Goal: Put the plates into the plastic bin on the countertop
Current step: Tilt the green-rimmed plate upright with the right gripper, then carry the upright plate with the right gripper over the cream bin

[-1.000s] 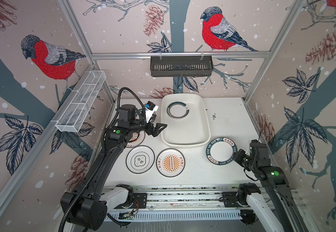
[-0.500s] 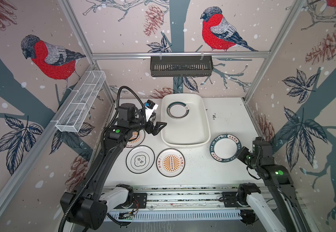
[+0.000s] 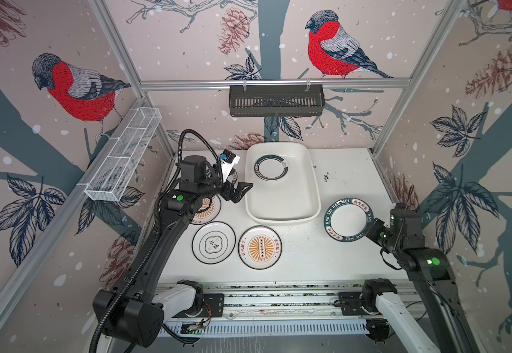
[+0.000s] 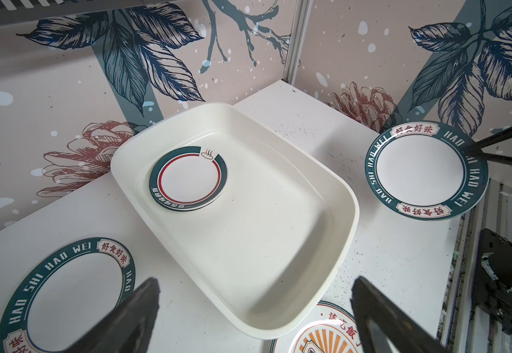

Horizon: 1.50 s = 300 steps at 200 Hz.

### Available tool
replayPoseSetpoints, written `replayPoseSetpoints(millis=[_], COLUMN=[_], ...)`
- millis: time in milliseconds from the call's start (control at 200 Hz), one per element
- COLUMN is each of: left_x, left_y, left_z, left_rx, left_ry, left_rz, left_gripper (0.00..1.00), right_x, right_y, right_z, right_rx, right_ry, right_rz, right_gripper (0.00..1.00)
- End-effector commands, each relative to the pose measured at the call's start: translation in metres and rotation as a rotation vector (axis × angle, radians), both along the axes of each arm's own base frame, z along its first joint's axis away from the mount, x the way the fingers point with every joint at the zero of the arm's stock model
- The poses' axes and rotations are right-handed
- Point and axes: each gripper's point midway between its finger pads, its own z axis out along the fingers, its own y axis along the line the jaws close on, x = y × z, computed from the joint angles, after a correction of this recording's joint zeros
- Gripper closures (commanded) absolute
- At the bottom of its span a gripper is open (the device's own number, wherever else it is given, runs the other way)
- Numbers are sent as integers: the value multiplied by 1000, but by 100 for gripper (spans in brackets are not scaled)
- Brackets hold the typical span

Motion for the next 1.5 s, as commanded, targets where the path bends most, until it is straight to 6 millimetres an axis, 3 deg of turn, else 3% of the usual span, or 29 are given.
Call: replayPoseSetpoints(millis=[0,430,786,1151,1496], left_x=[4,0,-5,-4,-9], left_y=[1,0,-2,-1,1], left_z=[8,10,10,8,-5], left_rx=[-4,-6,-14,3,8], left_ry=[-30,-30,-22,-14,21], left_rz=[12,-3,-20,-19,-7], left_gripper=[3,3,3,3,3], right_x=[5,24,63,102,145], right_y=[-3,1,17,55,111], right_z=[12,50,69,77,83], right_rx=[-30,-41,7,46,119], right_ry=[-31,-90,-144,-187,-265], right_rz=[3,36,93,194,295], right_gripper=[100,100,100,100,100])
